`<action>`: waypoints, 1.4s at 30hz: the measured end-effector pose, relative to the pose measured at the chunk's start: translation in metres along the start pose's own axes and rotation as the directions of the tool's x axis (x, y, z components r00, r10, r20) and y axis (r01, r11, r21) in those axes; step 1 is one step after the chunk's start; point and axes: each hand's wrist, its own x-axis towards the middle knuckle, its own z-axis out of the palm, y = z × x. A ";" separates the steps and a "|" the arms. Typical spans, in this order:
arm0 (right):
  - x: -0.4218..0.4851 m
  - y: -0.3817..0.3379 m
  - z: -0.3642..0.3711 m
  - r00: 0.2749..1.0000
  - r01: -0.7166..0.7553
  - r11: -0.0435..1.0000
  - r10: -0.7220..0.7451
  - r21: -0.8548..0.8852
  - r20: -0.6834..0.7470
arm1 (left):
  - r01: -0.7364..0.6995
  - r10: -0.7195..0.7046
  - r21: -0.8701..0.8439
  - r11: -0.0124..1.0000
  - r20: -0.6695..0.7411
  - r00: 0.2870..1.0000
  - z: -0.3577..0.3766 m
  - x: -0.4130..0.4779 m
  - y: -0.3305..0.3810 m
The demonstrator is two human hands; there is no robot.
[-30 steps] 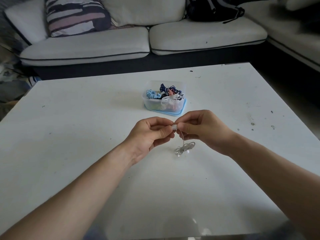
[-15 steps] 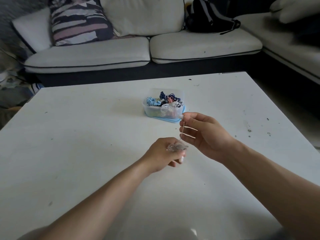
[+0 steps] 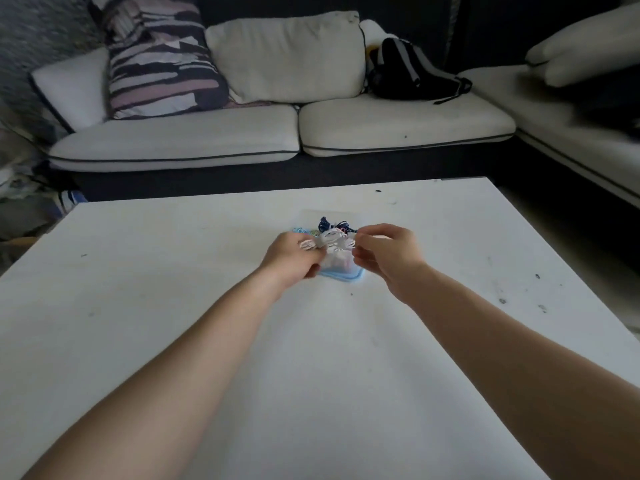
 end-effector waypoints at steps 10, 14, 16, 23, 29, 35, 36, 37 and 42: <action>0.102 -0.001 0.041 0.978 0.146 0.807 -0.205 -0.572 -0.041 | -0.027 0.105 0.425 0.905 -0.162 0.981 -0.014 0.108 0.003; 0.100 -0.002 0.045 0.976 0.190 0.607 -0.201 -0.772 0.083 | -0.053 0.113 0.386 0.921 -0.136 0.984 -0.016 0.118 -0.010; 0.098 -0.002 0.046 0.965 0.236 0.561 -0.230 -0.793 0.124 | -0.105 0.177 0.360 0.927 -0.173 0.969 -0.021 0.116 -0.016; 0.097 0.010 0.019 0.950 0.147 0.540 -0.311 -0.828 -0.034 | 0.057 0.059 0.410 0.910 -0.265 0.963 -0.025 0.101 -0.039; 0.089 0.026 0.010 0.991 -0.060 0.713 -0.042 -0.699 -0.128 | 0.114 -0.037 0.349 0.930 -0.222 0.974 -0.017 0.092 -0.045; 0.088 0.036 0.005 0.991 0.027 0.872 -0.086 -0.489 -0.098 | 0.087 0.003 0.305 0.948 -0.285 0.959 -0.043 0.075 -0.057; 0.088 0.039 0.004 0.993 0.013 0.835 -0.076 -0.551 -0.091 | 0.087 0.005 0.305 0.948 -0.290 0.957 -0.050 0.071 -0.061; 0.092 0.044 0.002 0.995 0.008 0.749 -0.069 -0.662 -0.067 | 0.091 0.004 0.304 0.948 -0.299 0.954 -0.058 0.068 -0.066; 0.096 0.061 0.009 0.991 0.127 0.266 -0.004 -0.955 0.131 | 0.132 -0.016 0.316 0.940 -0.345 0.939 -0.088 0.041 -0.081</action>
